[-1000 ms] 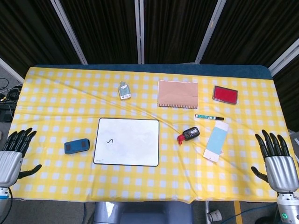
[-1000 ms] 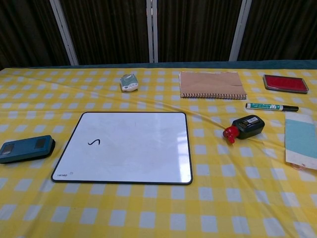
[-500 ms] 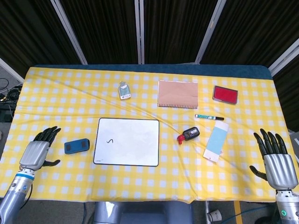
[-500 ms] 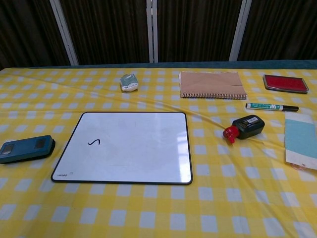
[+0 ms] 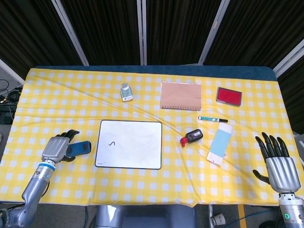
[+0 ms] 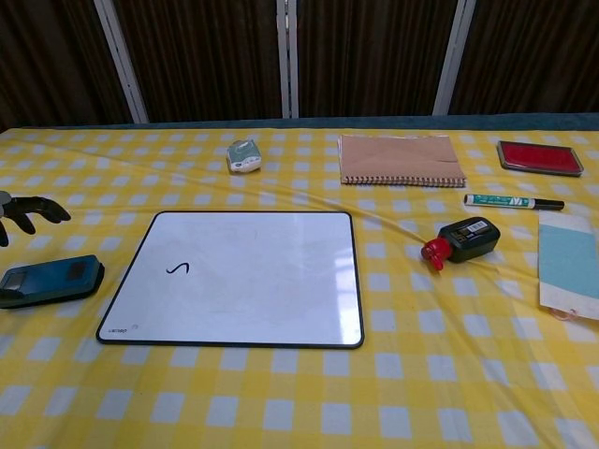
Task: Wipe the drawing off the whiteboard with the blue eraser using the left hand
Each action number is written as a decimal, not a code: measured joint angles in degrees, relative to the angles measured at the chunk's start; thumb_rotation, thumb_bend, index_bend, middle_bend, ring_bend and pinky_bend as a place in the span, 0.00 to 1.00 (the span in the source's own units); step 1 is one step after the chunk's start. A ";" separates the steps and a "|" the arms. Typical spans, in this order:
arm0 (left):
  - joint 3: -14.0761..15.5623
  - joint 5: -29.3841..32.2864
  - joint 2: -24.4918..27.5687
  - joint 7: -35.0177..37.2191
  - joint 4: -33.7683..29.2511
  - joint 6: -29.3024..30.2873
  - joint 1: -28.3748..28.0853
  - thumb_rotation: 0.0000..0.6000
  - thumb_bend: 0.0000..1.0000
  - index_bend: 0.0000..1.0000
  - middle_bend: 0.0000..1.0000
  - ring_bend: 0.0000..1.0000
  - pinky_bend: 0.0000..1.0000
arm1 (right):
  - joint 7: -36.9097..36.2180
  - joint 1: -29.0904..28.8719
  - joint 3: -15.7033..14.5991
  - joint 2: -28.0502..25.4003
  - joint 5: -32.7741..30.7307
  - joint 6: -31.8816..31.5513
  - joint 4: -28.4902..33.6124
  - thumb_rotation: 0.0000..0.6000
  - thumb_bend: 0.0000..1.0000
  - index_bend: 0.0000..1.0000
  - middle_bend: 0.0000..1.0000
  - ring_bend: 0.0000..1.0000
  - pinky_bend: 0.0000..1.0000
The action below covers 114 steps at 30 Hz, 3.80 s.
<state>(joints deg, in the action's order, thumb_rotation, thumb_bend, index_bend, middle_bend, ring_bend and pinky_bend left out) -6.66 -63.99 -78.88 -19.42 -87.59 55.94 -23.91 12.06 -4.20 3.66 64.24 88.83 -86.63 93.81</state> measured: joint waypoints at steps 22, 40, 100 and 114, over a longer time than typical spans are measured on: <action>0.42 -1.08 -5.13 1.14 5.75 1.76 -2.59 1.00 0.26 0.52 0.41 0.45 0.56 | -0.02 -0.14 0.02 -0.03 -1.33 0.79 -0.38 1.00 0.00 0.00 0.00 0.00 0.00; -2.90 -4.39 -9.08 -0.61 9.10 -9.14 -15.48 1.00 0.31 0.54 0.43 0.46 0.57 | 2.41 -1.30 1.33 1.56 -5.10 3.09 -2.24 1.00 0.00 0.00 0.00 0.00 0.00; 3.86 -10.35 -13.16 7.18 10.83 -13.77 -22.62 1.00 0.31 0.59 0.46 0.49 0.59 | 3.45 -1.49 1.67 1.38 -9.44 4.35 -2.29 1.00 0.00 0.00 0.00 0.00 0.00; 1.47 -4.86 -12.48 9.09 17.41 -14.84 -22.51 1.00 0.31 0.59 0.46 0.49 0.59 | 3.54 -1.52 1.63 1.36 -9.68 4.49 -2.32 1.00 0.00 0.00 0.00 0.00 0.00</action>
<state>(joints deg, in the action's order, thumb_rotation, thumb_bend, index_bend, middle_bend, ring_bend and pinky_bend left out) -5.19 -68.85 -91.36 -10.33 -70.17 41.10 -46.42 15.60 -5.71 5.28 65.60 79.15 -82.14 91.49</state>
